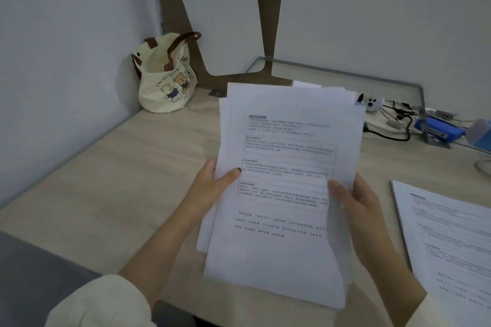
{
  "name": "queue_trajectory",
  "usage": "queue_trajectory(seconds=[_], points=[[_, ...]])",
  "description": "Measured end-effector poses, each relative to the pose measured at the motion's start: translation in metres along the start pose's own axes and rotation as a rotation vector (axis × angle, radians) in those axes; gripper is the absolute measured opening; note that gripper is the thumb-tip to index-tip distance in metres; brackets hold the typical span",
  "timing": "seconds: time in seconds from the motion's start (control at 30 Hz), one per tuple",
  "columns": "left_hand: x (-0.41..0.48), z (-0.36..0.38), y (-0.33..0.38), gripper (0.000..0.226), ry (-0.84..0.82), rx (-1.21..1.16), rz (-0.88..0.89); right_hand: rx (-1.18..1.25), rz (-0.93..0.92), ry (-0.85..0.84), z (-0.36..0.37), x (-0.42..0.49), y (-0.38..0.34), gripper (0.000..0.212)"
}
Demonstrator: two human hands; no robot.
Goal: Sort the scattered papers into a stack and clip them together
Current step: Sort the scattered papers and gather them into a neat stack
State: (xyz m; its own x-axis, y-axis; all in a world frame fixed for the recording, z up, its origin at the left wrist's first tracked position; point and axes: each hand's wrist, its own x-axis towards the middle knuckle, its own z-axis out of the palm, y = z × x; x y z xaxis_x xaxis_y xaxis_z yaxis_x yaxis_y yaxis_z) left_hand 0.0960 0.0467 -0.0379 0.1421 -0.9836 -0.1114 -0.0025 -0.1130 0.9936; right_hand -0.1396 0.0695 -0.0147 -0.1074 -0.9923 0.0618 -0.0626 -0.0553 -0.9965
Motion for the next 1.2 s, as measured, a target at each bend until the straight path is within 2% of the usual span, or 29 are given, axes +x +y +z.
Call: queue_trajectory(seconds=[0.1,0.23,0.3,0.4,0.57,0.67,0.8,1.03,1.2], points=[[-0.012,0.008,0.028,0.022,0.054,-0.098,0.161,0.023,-0.195,0.026,-0.005,0.005,-0.031,0.027],[-0.027,0.017,0.048,0.024,0.076,-0.179,0.330,0.081,-0.311,0.014,-0.013,0.004,-0.052,0.030],[-0.033,0.020,0.042,0.022,0.078,-0.185,0.346,0.074,-0.266,-0.022,-0.017,0.003,-0.045,0.034],[-0.040,0.028,0.024,0.023,0.073,-0.159,0.289,0.021,-0.165,-0.049,-0.017,-0.004,-0.017,0.028],[-0.052,0.039,0.018,0.026,0.086,-0.133,0.291,0.063,-0.128,0.009,-0.020,-0.013,-0.005,0.021],[-0.060,0.045,0.014,0.026,0.108,-0.110,0.271,0.063,-0.102,0.019,-0.024,-0.018,0.000,0.026],[-0.066,0.055,0.006,0.026,0.107,-0.098,0.224,-0.022,0.035,-0.004,-0.031,-0.024,0.009,0.029],[-0.067,0.104,0.015,0.023,-0.034,-0.069,0.162,-0.214,0.026,0.174,-0.085,-0.029,-0.002,0.008],[-0.067,0.159,0.008,0.021,-0.123,-0.028,0.097,-0.290,0.217,0.205,-0.151,-0.042,0.010,0.012]])
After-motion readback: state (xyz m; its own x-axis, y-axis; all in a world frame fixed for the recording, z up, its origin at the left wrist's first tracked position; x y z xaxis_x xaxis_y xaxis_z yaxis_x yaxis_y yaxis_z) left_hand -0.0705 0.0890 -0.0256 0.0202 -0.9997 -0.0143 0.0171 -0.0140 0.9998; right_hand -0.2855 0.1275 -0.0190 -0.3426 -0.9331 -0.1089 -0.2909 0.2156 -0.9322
